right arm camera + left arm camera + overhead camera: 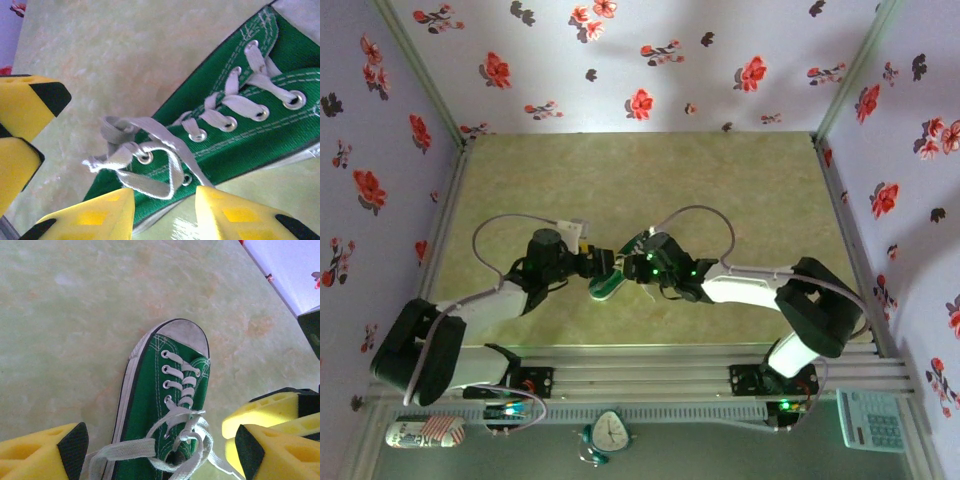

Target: Tie the shoes

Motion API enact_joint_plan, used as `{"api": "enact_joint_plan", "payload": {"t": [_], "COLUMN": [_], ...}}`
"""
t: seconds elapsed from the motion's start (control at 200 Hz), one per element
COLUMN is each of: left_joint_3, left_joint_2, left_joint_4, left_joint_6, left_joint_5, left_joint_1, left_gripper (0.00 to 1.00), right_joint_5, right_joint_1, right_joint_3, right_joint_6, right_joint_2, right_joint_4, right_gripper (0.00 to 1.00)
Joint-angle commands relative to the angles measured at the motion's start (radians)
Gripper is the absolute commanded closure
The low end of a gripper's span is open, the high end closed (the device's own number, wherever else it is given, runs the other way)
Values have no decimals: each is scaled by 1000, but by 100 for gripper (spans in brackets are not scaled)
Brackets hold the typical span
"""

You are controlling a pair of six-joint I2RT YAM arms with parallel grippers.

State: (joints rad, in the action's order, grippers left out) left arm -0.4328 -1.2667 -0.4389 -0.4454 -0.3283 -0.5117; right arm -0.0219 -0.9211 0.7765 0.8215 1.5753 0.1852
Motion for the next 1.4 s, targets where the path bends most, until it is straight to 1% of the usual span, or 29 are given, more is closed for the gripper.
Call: {"api": "enact_joint_plan", "payload": {"t": [0.0,0.355,0.69,0.87,1.02,1.25,1.39], "left_joint_3": [9,12,10,2,-1,-11,-18], "left_joint_2": [34,44,38,36,32,2,-18], "left_joint_4": [-15,-1,-2,24,34,38,39], "left_joint_6": [-3,8,11,24,34,40,40], "left_joint_5": [10,14,15,13,-2,-39,-50], "left_joint_1": [10,15,17,18,19,17,16], "left_gripper": [20,20,20,20,20,19,23], "right_joint_5": [22,13,23,25,16,-55,-88], "right_joint_1": [-6,-4,-1,-1,6,42,74], "right_joint_3": [28,56,70,69,76,115,139], "right_joint_6": [23,24,-1,-23,-59,-163,-234], "right_joint_2": [29,78,67,24,-1,10,18], "right_joint_4": [19,10,-15,-79,-148,-227,-275], "right_gripper": [64,69,91,99,100,100,100]}}
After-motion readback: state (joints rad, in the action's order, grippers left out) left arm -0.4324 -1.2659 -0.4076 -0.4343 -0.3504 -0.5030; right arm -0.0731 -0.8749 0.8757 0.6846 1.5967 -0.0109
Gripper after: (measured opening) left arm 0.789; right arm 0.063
